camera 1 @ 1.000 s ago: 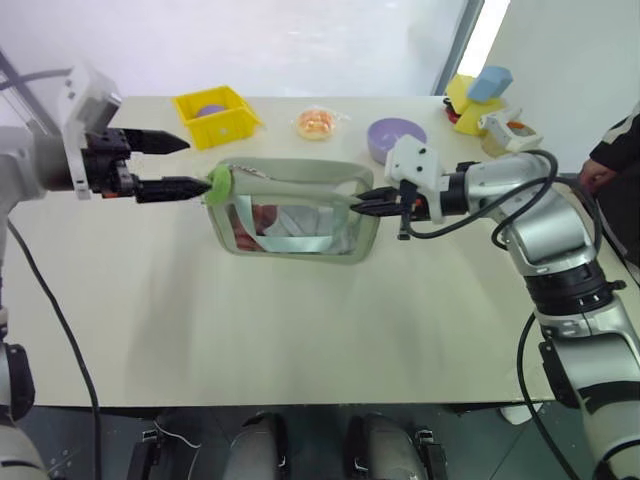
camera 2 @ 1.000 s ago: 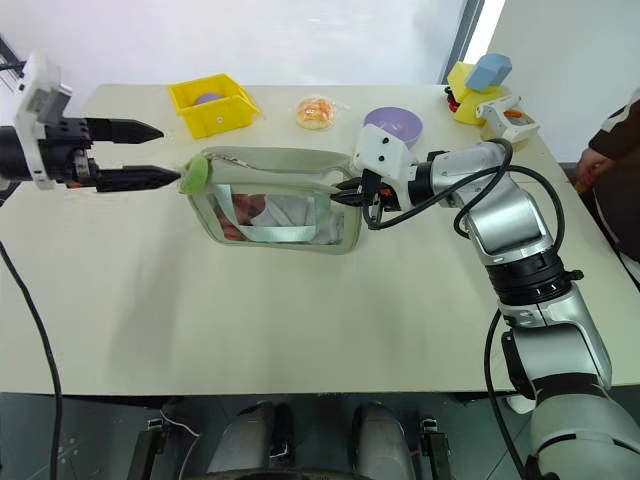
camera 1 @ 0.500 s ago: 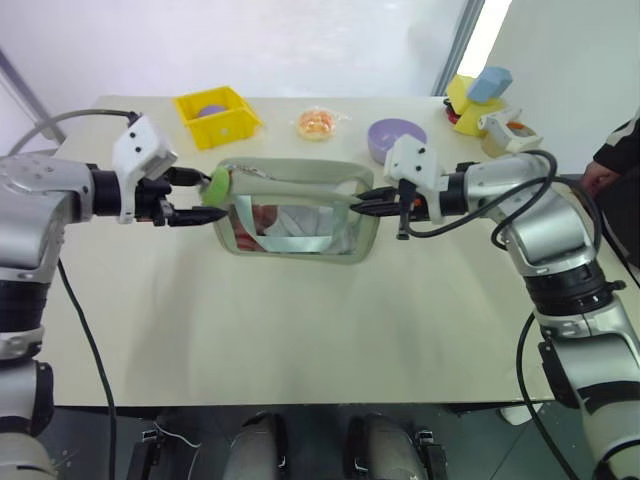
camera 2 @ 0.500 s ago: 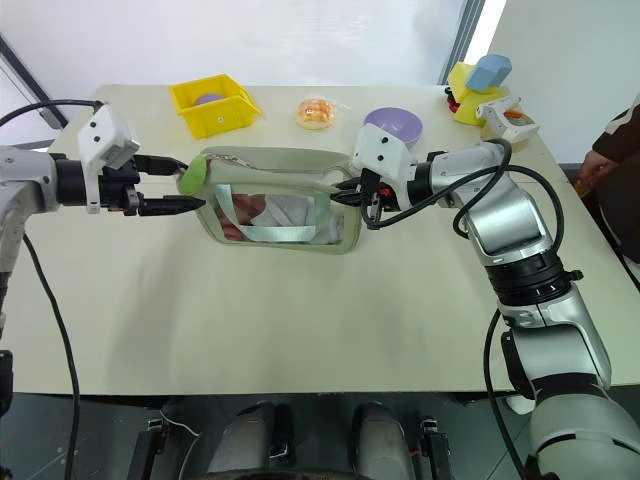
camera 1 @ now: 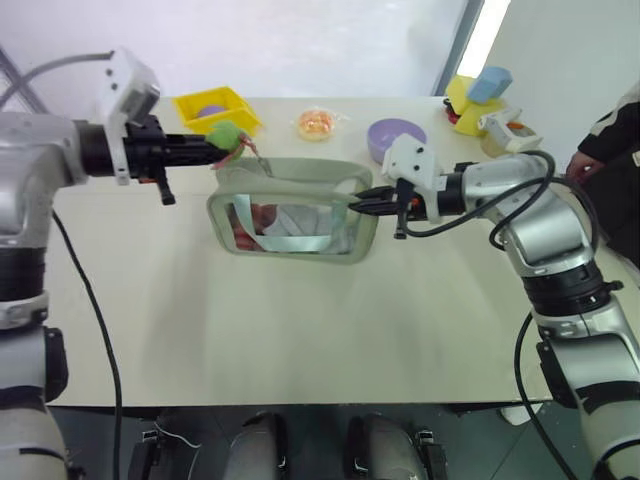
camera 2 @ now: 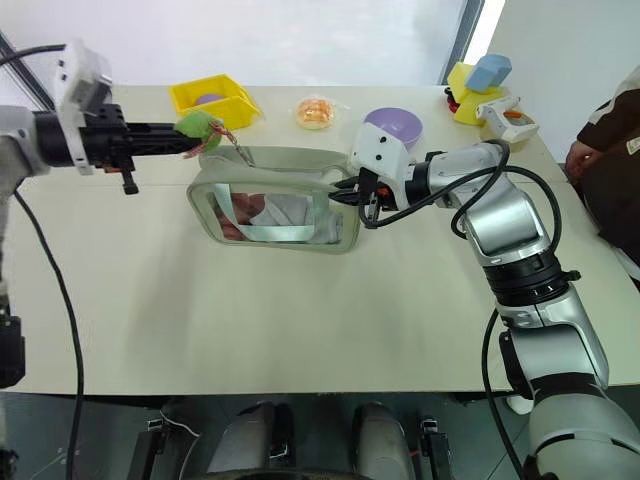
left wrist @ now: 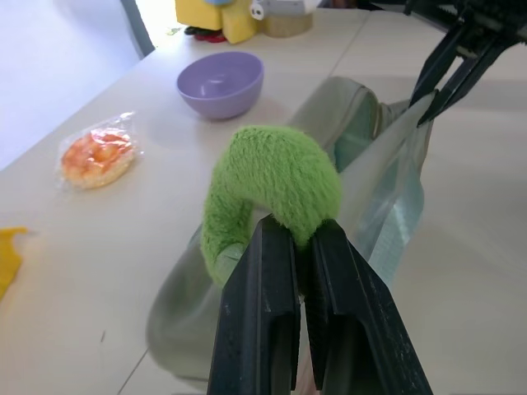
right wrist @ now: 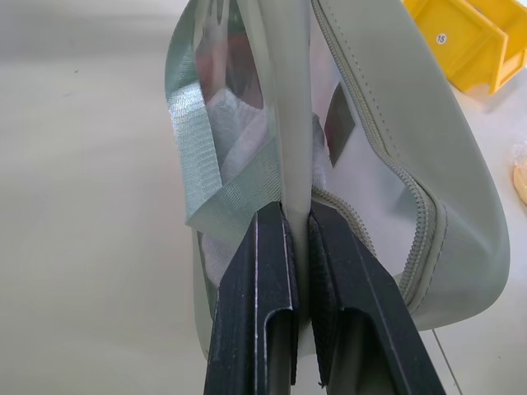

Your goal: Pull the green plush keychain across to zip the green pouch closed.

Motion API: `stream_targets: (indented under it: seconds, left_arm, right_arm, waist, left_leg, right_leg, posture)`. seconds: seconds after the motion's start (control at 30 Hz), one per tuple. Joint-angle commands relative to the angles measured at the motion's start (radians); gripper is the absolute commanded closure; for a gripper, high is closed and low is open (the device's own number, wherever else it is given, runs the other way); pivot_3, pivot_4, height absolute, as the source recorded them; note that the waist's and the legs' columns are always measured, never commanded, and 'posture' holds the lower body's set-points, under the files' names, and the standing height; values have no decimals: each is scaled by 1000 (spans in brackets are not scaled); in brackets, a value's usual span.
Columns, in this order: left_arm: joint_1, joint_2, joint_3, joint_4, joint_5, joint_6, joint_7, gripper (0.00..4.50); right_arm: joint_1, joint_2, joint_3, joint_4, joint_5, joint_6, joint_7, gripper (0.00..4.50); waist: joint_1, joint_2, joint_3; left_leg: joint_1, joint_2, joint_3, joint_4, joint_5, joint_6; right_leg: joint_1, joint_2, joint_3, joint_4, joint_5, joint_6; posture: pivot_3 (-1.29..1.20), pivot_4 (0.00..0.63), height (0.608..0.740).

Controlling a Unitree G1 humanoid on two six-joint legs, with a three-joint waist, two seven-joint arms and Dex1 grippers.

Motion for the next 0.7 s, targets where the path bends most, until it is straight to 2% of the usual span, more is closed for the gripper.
stream_targets:
  seconds: [0.03,0.07,0.17,0.33,0.6,0.7]
  left_arm:
    - [32,-12,-45,-29,67,-86,9,4454]
    - [39,-14,-50,-26,77,-102,5,4454]
    - [24,-36,-35,5,69,-112,10,3487]
    - [-46,-9,-11,53,63,-84,-10,1072]
    - [-24,105,48,5,34,-27,-44,1072]
    - [43,143,77,-19,20,0,-52,1072]
  right_arm:
    - [-8,2,-7,-18,-1,-12,-4,4500]
    - [-6,1,-8,-20,-1,-11,-4,4500]
    - [0,-3,-11,-24,-3,-8,-5,4500]
    - [6,-6,-14,-24,-3,-9,-7,4500]
    - [7,7,-11,-5,-3,-28,-12,4500]
    - [0,10,-8,6,-4,-34,-10,4500]
  waist:
    - [-1,0,0]
    - [-1,0,0]
    - [1,0,0]
    - [1,0,0]
    - [-1,0,0]
    - [-1,0,0]
  left_leg:
    - [0,0,0,0,0,0]
    - [0,0,0,0,0,0]
    - [0,0,0,0,0,0]
    - [0,0,0,0,0,0]
    - [1,0,0,0,0,0]
    - [1,0,0,0,0,0]
  right_leg:
    - [0,0,0,0,0,0]
    - [0,0,0,0,0,0]
    - [0,0,0,0,0,0]
    - [0,0,0,0,0,0]
    - [0,0,0,0,0,0]
    - [0,0,0,0,0,0]
  posture:
    - [0,150,739]
    - [0,150,739]
    - [0,150,739]
    - [0,150,739]
    - [0,150,739]
    - [0,150,739]
